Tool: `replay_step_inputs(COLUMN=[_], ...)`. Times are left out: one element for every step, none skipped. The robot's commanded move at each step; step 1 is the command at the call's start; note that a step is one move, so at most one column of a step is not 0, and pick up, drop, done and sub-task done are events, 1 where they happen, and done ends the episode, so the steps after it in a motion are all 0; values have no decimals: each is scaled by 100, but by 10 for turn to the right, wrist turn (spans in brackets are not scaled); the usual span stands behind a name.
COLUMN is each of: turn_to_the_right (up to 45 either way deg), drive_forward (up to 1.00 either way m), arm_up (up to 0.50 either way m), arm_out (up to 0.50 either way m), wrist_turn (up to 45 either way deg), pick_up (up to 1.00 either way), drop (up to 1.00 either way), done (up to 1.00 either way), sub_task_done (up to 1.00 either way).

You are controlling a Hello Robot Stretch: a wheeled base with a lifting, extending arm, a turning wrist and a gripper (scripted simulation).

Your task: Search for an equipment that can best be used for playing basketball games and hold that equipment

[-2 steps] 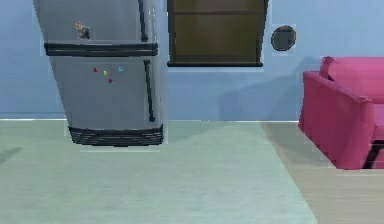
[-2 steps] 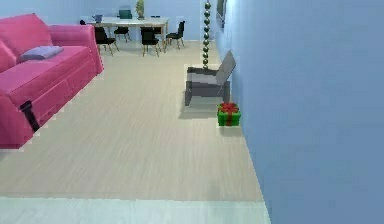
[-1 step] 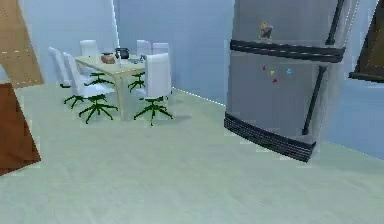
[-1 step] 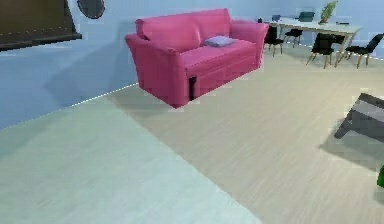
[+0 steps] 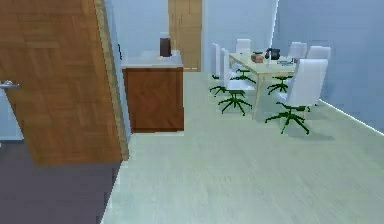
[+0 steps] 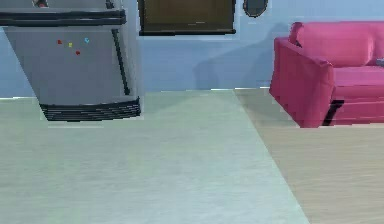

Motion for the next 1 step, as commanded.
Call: replay_step_inputs(turn_to_the_right=[0], drive_forward=[45], arm_up=[0], arm_out=[0], wrist_turn=[0], pick_up=[0], drop=[0], done=[0], sub_task_done=[0])
